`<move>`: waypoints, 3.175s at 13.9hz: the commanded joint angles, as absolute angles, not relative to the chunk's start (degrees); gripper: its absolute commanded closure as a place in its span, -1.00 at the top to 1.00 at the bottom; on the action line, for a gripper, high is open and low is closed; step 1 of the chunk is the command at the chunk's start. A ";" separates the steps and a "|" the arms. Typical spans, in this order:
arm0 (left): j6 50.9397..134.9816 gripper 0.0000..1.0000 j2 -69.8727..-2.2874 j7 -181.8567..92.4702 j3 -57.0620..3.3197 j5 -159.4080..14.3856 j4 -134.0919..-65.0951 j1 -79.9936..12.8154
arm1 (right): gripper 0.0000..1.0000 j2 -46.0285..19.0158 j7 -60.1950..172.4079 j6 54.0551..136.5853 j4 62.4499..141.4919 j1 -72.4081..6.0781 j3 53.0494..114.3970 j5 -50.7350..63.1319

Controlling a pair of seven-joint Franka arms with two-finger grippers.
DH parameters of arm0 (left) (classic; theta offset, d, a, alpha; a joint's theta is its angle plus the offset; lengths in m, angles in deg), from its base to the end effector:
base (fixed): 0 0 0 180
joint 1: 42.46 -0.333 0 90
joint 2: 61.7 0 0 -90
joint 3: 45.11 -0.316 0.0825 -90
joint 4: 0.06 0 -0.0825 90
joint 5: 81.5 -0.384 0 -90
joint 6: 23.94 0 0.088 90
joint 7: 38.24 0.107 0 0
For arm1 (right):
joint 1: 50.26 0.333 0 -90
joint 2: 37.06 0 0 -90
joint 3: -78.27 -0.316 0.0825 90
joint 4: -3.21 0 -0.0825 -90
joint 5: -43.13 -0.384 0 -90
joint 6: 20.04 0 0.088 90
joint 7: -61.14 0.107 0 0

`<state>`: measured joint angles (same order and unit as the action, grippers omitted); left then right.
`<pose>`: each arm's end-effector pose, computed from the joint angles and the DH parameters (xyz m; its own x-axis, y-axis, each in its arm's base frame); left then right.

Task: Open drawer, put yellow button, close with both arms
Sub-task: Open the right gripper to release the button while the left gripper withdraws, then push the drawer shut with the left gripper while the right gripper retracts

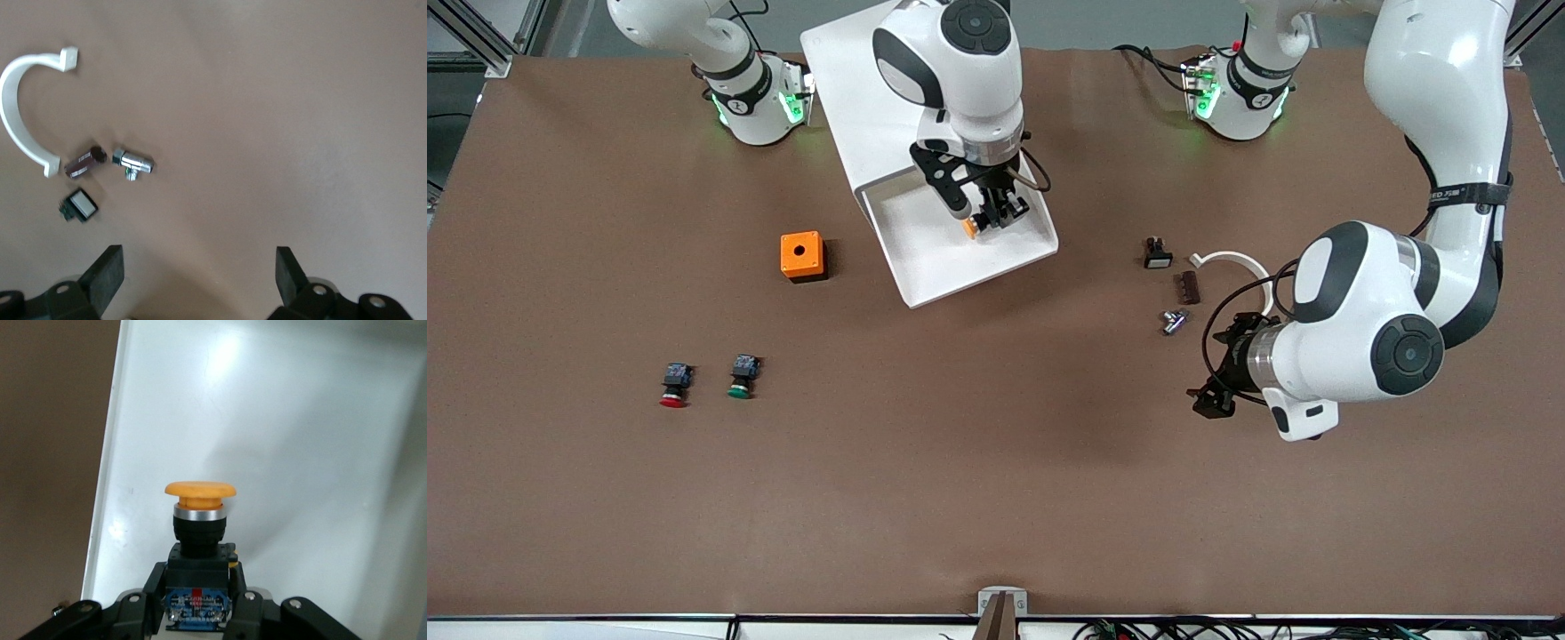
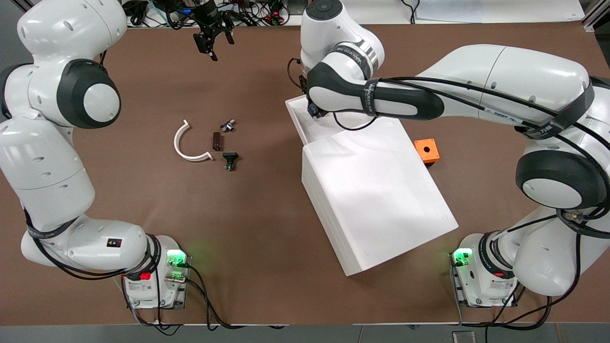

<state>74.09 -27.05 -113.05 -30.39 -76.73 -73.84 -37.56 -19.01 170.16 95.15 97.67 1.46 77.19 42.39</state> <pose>0.6736 -0.2061 0.3935 0.4994 0.8271 -0.2581 0.8373 -0.5372 -0.1016 0.3967 0.5219 0.4344 0.5510 -0.8339 -0.0320 -0.8344 -0.5498 -0.0384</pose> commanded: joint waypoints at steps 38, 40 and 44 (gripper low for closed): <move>88.82 1.00 -26.63 -96.69 -29.03 -84.49 -81.44 -14.53 | 1.00 -26.16 61.95 60.47 83.02 -51.57 78.63 46.47; 88.82 1.00 -26.98 -98.53 -29.02 -84.40 -82.32 -12.67 | 1.00 -26.16 56.77 60.47 82.93 -53.94 78.63 48.22; 88.65 1.00 -27.16 -103.89 -28.06 -84.40 -82.76 -9.43 | 1.00 -25.81 55.69 60.47 81.97 -54.05 78.62 48.84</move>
<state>88.41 -25.95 -101.56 -28.38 -83.71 -81.37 -10.43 -25.66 56.22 61.09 82.99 -53.78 79.79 47.34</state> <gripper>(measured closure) 0.000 0.000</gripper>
